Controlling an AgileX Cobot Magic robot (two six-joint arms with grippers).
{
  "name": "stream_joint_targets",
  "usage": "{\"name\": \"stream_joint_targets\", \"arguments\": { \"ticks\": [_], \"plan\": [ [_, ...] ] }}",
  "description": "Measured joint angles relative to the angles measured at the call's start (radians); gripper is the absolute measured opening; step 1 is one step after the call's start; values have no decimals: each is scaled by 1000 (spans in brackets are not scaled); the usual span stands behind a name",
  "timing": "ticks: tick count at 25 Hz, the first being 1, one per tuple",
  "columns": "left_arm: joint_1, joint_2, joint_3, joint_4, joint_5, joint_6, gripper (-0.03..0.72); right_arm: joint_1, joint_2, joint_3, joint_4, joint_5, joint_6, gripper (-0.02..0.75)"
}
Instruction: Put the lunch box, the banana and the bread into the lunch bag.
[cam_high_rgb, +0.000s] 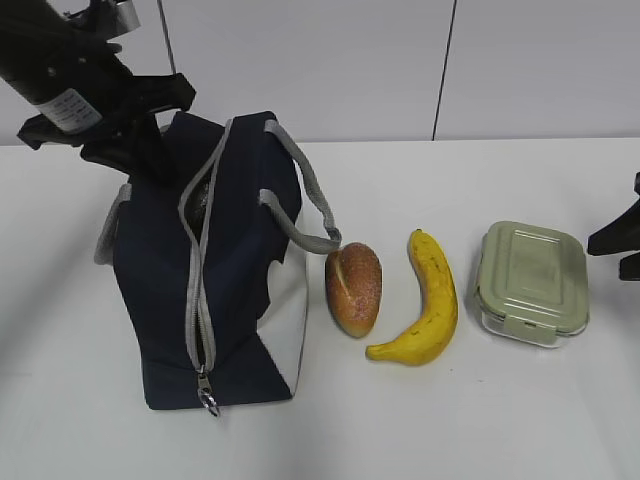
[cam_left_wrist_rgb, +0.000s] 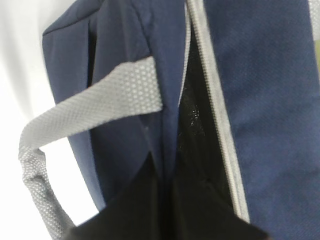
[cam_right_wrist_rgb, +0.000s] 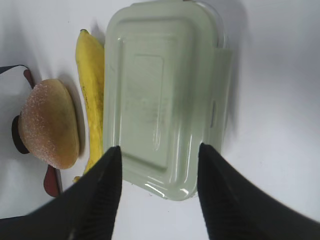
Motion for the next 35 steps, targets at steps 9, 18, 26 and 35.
{"name": "stream_joint_targets", "arguments": {
  "ticks": [9,18,26,35],
  "plan": [
    [0,0,0,0,11,0,-3,-4,161,-70,-23,23,-9,365],
    [0,0,-1,0,16,0,-3,-4,190,-72,-20,1,-49,365],
    [0,0,-1,0,17,0,-3,-4,222,-72,31,1,-85,560],
    [0,0,-1,0,18,0,-3,-4,308,-96,108,9,-164,609]
  ]
}}
